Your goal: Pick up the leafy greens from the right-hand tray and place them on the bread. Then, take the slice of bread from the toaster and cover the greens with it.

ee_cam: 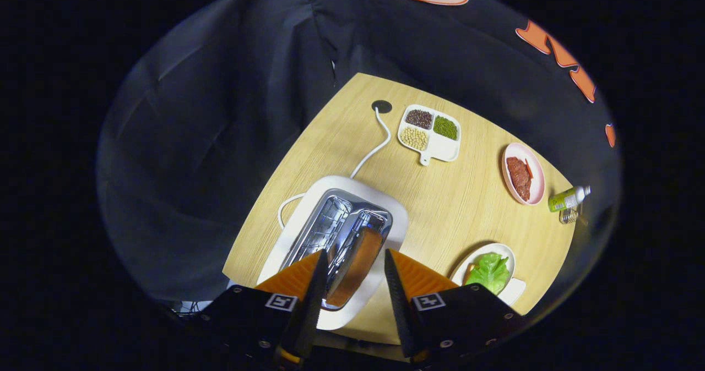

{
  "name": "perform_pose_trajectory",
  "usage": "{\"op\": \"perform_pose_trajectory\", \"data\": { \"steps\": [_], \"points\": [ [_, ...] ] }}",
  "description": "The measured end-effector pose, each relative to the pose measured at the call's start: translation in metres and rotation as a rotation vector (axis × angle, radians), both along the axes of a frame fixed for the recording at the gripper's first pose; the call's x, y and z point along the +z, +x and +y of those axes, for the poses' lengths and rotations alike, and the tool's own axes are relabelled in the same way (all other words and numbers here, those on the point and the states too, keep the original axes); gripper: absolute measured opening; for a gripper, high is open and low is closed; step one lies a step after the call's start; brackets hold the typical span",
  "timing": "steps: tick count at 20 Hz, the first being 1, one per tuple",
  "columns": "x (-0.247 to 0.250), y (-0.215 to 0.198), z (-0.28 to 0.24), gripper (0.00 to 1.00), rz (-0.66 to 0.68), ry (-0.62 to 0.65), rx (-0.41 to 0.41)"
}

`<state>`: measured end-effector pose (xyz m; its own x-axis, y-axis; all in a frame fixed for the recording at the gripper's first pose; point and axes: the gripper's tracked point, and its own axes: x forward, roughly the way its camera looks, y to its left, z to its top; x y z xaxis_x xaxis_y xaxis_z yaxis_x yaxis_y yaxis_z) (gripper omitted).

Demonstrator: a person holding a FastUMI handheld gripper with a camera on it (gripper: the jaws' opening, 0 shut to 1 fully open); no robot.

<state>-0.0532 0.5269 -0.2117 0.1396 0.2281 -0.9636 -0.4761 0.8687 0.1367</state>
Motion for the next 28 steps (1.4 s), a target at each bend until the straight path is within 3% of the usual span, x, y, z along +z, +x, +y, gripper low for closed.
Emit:
{"op": "perform_pose_trajectory", "data": {
  "steps": [5,9,20,28],
  "points": [
    [-0.013,-0.004,0.000,0.23,0.026,-0.052,-0.024],
    [-0.010,-0.003,0.000,0.13,0.039,0.006,-0.076],
    [0.063,0.016,-0.038,0.10,-0.010,0.246,-0.174],
    [0.092,0.038,-0.110,0.10,-0.079,0.327,-0.223]
  ]
}}
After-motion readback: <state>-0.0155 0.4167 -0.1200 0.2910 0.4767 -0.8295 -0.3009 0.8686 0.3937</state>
